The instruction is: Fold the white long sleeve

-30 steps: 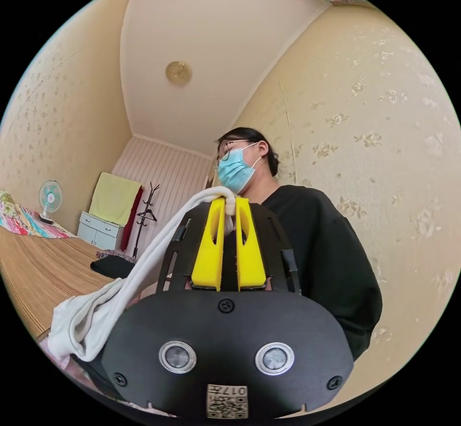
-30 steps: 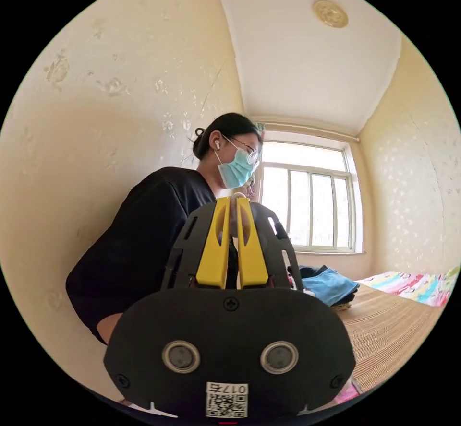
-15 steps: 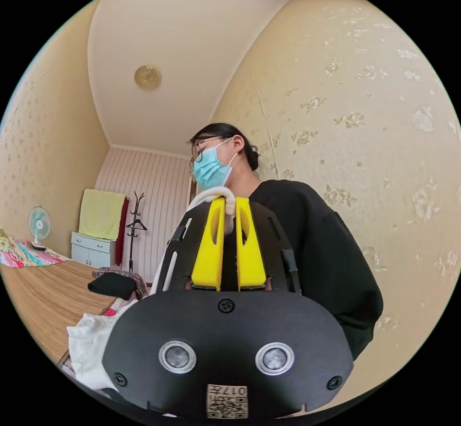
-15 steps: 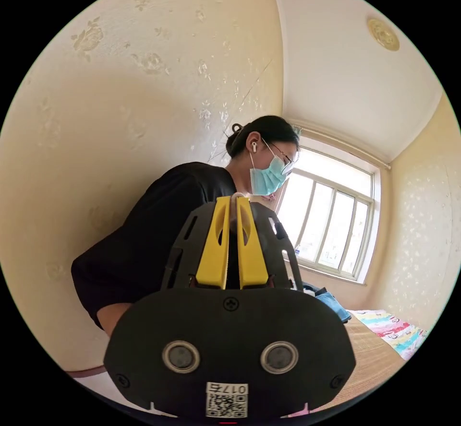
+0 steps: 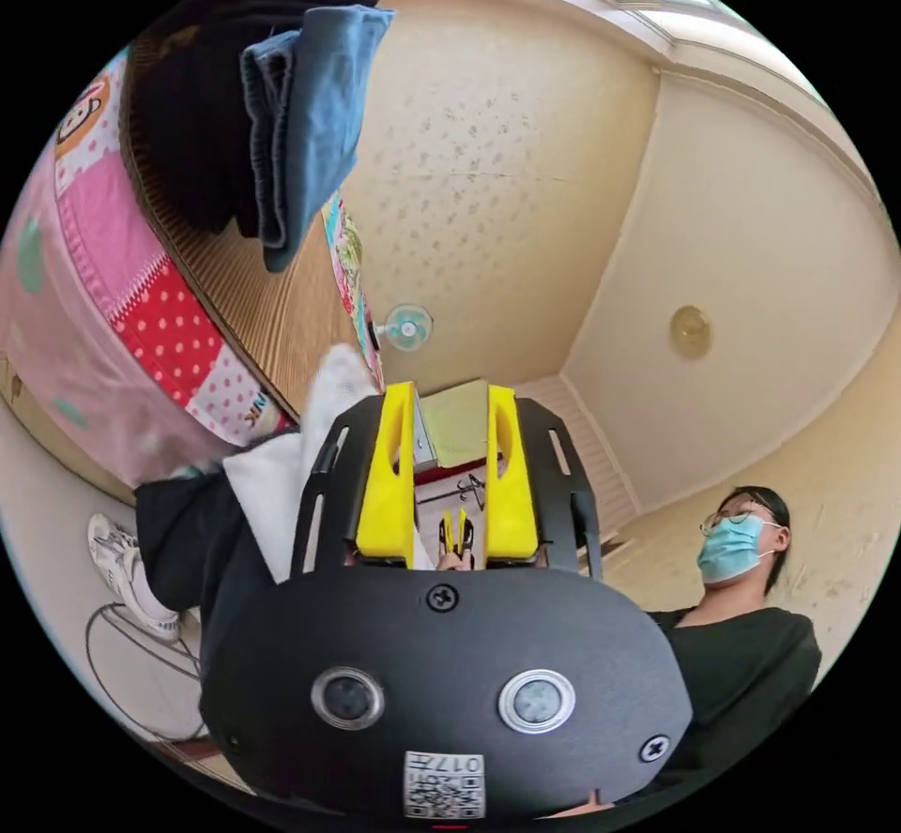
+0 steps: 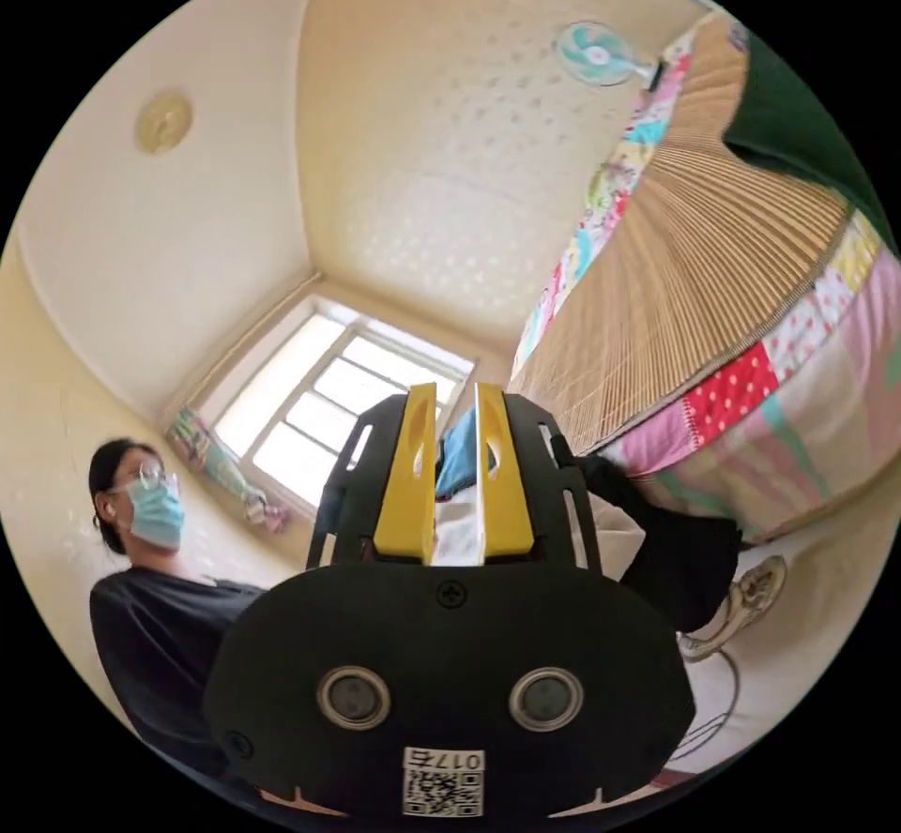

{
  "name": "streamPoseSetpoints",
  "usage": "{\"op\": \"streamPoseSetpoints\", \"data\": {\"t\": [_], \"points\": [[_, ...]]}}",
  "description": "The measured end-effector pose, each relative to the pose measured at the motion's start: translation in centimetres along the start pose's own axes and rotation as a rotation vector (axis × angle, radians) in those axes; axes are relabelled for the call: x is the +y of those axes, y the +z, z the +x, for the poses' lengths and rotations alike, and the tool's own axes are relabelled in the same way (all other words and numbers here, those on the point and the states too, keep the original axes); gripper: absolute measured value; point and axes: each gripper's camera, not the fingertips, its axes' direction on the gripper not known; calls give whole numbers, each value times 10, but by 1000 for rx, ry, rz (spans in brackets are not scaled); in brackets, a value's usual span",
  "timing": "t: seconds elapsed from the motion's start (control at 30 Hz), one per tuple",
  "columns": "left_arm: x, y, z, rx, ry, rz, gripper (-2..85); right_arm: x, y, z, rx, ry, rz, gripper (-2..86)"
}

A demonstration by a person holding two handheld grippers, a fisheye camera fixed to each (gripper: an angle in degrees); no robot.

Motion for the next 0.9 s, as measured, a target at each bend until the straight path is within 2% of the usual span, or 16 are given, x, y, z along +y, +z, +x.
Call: {"op": "streamPoseSetpoints", "data": {"t": [0.03,0.1,0.27,0.33,0.5,0.6,0.73,0.83,0.9], "points": [[-13,7,-10,-49,-8,18,132,-3,2,24,20,92,68,61],[-26,20,-16,-91,-10,5,152,-3,14,37,79,143,87,66],[-33,55,-31,-376,-28,-182,171,12,115,27,371,6,-297,113],[-37,62,-50,-437,-84,-226,178,17,145,30,437,-37,-380,128],[-60,93,-109,-352,-237,-264,175,8,203,57,481,-55,-429,122],[-73,126,-120,-306,-260,-317,119,2,228,67,428,-58,-462,63],[-90,144,-77,-386,-118,-311,63,9,223,30,408,-216,-386,40],[-106,144,-23,-291,61,-238,42,14,199,-5,334,-267,-237,36],[-119,158,-1,-259,135,-258,41,18,193,-16,358,-274,-181,35]]}}
